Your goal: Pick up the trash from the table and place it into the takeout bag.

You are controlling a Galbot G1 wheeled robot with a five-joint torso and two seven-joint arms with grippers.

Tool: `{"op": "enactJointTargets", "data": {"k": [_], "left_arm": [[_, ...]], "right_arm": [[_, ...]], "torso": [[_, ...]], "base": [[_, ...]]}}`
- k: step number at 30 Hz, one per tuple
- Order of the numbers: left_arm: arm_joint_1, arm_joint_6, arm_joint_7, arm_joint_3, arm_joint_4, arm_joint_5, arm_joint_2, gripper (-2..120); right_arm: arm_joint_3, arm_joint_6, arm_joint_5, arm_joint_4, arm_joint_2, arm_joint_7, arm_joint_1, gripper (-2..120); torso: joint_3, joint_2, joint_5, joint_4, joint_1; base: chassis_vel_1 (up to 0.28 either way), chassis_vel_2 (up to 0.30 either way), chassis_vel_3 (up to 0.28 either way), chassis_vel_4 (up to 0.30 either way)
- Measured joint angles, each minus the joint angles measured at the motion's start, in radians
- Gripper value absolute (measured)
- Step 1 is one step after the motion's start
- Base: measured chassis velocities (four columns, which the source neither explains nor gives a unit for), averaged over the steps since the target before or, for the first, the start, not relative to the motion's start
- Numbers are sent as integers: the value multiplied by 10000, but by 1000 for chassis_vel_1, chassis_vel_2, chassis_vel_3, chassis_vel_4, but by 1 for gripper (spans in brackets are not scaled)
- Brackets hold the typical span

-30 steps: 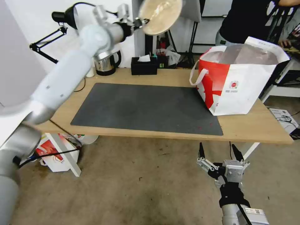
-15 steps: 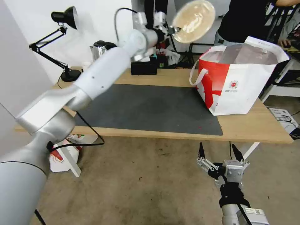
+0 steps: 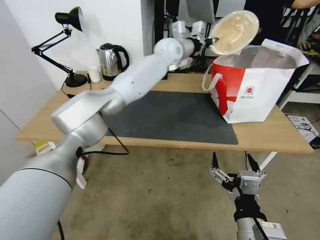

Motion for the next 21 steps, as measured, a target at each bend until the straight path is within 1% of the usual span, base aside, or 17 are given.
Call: {"op": "enactJointTargets", "data": {"k": [2, 6, 11, 14, 16, 18, 21], "left_arm": [[84, -236, 61, 133, -62, 18, -5, 3], [207, -280, 255, 277, -146, 27, 14, 3], [319, -323, 431, 635, -112, 101, 49, 3], [374, -419, 345, 840, -95, 204, 44, 3], [427, -471, 111, 1070, 35, 349, 40, 3], [497, -476, 51, 1187, 91, 457, 45, 3], [595, -467, 14, 1236, 140, 587, 51, 3]], "right_arm": [[0, 0, 0, 0, 0, 0, 0, 100], [0, 0, 0, 0, 0, 0, 0, 100], [0, 0, 0, 0, 0, 1, -1, 100], [0, 0, 0, 0, 0, 0, 0, 100], [0, 0, 0, 0, 0, 0, 0, 100], [0, 0, 0, 0, 0, 0, 0, 100], [0, 0, 0, 0, 0, 0, 0, 100]], "torso": [[0, 0, -5, 6, 0], [0, 0, -3, 1, 0], [1, 0, -4, 5, 0], [0, 0, -3, 2, -1], [0, 0, -3, 1, 0], [0, 0, -3, 4, -1], [0, 0, -3, 2, 0]], "base": [[0, 0, 0, 0], [0, 0, 0, 0], [0, 0, 0, 0], [0, 0, 0, 0], [0, 0, 0, 0], [0, 0, 0, 0], [0, 0, 0, 0]]}}
